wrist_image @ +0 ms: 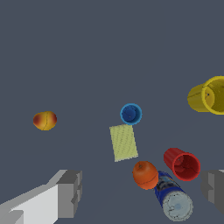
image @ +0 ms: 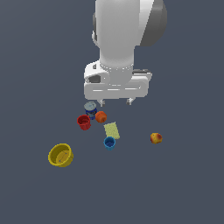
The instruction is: Pick up a designated object from a clutter of objects.
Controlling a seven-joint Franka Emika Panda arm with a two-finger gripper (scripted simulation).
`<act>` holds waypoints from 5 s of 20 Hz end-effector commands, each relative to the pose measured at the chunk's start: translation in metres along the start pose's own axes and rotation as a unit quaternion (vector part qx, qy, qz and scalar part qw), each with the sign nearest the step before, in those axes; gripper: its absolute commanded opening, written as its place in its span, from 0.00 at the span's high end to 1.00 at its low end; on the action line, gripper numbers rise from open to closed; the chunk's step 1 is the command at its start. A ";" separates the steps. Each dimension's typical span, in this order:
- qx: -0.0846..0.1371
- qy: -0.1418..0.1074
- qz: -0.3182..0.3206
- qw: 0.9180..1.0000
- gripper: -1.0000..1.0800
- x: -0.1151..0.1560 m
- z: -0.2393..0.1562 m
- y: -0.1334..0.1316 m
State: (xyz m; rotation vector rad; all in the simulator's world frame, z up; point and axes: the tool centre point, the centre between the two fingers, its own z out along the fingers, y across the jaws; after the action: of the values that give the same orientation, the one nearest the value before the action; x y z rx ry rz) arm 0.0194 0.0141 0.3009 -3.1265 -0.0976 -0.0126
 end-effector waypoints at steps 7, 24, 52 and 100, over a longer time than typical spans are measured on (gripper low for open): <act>-0.002 -0.002 -0.027 1.000 0.04 0.025 0.073 0.012; -0.006 -0.005 -0.076 0.997 0.04 0.041 0.205 0.031; -0.006 -0.005 -0.078 0.997 1.00 0.040 0.261 0.032; -0.007 -0.005 -0.078 0.997 1.00 0.039 -0.070 -0.134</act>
State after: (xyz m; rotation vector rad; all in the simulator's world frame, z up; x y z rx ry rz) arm 0.0499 0.1445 0.3632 -3.1233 -0.3441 -0.0009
